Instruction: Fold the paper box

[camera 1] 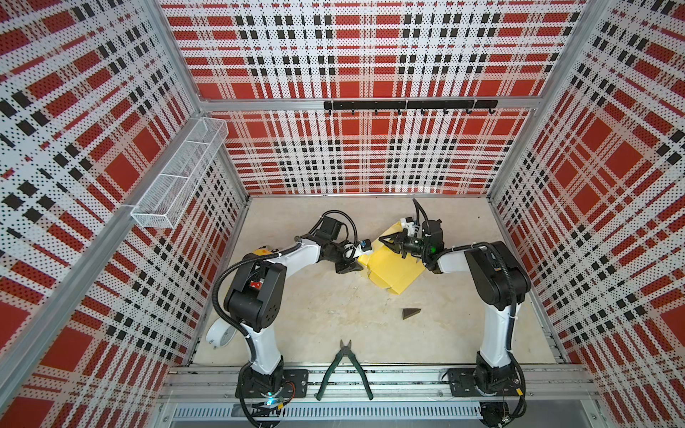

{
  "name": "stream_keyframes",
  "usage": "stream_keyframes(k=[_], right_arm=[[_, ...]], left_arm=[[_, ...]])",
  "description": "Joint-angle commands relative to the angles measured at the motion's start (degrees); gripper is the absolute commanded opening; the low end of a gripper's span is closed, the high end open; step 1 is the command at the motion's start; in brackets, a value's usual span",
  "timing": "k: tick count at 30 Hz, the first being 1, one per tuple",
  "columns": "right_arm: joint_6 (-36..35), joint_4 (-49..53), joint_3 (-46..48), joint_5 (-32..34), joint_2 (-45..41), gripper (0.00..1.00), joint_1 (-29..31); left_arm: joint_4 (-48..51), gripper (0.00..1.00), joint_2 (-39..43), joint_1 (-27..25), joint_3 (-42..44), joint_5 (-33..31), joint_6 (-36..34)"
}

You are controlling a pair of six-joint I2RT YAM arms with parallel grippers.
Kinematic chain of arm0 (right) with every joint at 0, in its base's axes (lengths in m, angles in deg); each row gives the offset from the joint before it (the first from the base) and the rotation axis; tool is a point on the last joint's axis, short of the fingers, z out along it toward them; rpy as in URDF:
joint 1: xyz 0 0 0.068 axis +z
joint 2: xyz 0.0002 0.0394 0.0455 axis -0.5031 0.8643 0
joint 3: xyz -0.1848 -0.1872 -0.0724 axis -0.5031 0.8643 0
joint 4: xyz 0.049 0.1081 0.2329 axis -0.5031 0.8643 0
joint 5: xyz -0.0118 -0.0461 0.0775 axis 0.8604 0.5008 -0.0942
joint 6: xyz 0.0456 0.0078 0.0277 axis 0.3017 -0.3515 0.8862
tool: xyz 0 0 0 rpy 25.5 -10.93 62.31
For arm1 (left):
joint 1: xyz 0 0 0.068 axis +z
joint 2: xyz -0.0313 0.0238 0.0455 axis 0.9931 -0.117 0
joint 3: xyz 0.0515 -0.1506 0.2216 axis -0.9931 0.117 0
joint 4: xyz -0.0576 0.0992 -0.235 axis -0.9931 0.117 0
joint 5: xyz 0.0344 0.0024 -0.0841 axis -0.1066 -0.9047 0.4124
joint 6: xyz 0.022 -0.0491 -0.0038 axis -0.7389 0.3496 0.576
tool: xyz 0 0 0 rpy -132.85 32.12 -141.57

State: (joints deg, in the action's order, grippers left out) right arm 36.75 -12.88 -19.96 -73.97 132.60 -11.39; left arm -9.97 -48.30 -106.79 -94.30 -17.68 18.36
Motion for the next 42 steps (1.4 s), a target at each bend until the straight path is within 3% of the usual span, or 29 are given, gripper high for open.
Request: stream_keyframes(k=[1,19,26,32,38,42], right_arm=[[-0.55,-3.76,1.06,1.06,2.19,0.00,0.28],[2.19,-8.74,4.79,6.56,1.73,0.00,0.35],[-3.18,-8.69,4.88,4.94,2.13,0.00,0.18],[-0.92,-8.56,2.22,4.38,3.47,0.00,0.09],[-6.74,3.34,-2.31,4.98,2.06,0.00,0.05],[-8.75,6.17,-3.83,5.12,2.40,0.00,-0.09]], left_arm=[[-3.93,0.48,1.72,-0.54,-2.44,1.93,5.35],[-8.49,0.41,4.12,-3.09,-1.86,2.63,20.22],[-9.38,0.37,4.11,-3.97,-1.31,1.16,23.33],[-13.09,0.35,4.46,-3.69,-0.16,0.15,26.86],[-14.24,0.36,3.24,-3.53,-1.04,-1.32,30.63],[-14.99,0.40,2.45,-3.50,-0.86,-1.78,31.76]])
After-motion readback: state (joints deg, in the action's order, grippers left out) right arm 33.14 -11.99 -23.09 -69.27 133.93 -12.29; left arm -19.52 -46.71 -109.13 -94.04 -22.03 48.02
